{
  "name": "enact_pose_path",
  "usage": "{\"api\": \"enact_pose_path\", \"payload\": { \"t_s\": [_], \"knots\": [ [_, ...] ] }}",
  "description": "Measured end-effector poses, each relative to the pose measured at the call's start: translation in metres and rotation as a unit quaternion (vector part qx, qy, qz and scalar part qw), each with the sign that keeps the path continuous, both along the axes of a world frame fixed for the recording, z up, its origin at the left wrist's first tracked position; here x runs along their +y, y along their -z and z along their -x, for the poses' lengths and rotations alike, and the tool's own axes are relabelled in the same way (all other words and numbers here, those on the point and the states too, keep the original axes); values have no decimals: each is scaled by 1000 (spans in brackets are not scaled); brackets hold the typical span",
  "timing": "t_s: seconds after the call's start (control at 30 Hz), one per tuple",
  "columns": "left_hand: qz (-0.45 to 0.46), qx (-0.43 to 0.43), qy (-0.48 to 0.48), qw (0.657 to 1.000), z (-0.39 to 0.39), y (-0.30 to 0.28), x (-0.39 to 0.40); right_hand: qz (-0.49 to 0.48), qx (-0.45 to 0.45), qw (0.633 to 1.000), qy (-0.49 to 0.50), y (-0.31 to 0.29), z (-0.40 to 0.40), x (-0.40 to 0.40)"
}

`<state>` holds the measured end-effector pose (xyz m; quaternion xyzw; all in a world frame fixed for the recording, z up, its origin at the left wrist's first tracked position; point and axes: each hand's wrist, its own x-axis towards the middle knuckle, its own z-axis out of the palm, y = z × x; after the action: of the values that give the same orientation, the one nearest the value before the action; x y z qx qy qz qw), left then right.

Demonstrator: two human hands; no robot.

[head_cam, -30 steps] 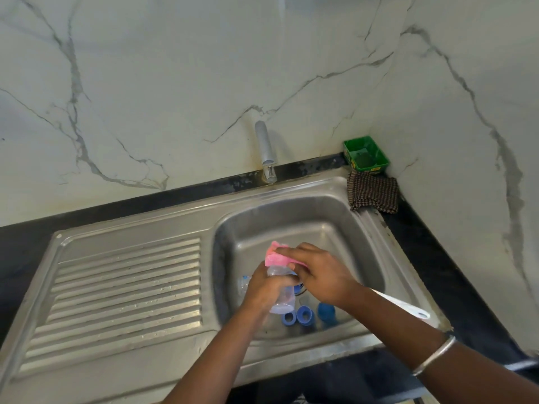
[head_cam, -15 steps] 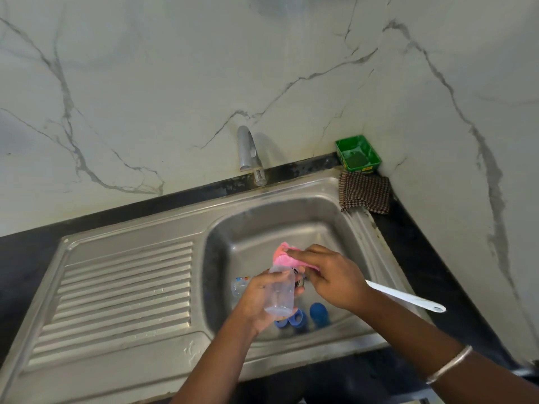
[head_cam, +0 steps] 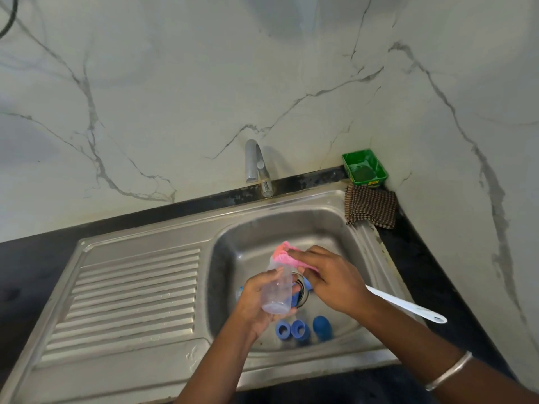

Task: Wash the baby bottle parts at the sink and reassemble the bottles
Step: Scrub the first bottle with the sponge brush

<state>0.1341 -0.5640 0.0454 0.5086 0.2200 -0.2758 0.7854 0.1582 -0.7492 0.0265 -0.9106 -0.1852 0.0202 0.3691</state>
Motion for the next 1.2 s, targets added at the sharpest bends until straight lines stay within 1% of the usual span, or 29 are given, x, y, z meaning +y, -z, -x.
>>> {"api": "enact_pose_path", "payload": {
  "t_s": [0.1, 0.2, 0.33, 0.43, 0.5, 0.6, 0.67, 0.8, 0.97, 1.03, 1.1, 1.13, 1.2],
  "knots": [
    [-5, 30, -14, 999, 1, 1, 2, 14, 3, 1000, -9, 5, -1, 6],
    [49, 23, -52, 997, 2, -1, 1, 14, 3, 1000, -9, 5, -5, 18],
    [83, 14, -86, 993, -2, 1, 10, 1, -10, 1000, -10, 2, -11, 24],
    [109, 9, -86, 990, -3, 3, 14, -23, 0, 1000, -17, 4, -13, 19],
    [118, 22, -88, 989, -2, 6, 14, -34, -1, 999, -12, 7, -12, 16],
    [132, 59, -44, 989, -2, 8, 18, -25, -9, 1000, -11, 8, -9, 16],
    [134, 65, -20, 989, -5, 5, 19, -11, -18, 1000, -14, 9, -10, 16],
    [102, 29, -23, 994, -8, -2, 14, -29, -16, 999, -10, 7, -11, 21],
    [132, -18, -42, 990, -8, -4, 17, -42, -16, 999, -9, 13, -7, 19],
    [121, -35, -3, 992, -10, -6, 21, -54, 17, 998, -3, 18, -5, 17],
    [75, -43, 58, 995, -10, -8, 21, -118, 83, 989, 0, 20, -5, 19],
    [51, -45, 83, 994, -9, -9, 20, -174, 128, 976, -8, 18, -4, 21],
    [29, -51, 108, 992, -7, -9, 20, -300, 231, 925, -28, 11, -8, 23]
  ]
}}
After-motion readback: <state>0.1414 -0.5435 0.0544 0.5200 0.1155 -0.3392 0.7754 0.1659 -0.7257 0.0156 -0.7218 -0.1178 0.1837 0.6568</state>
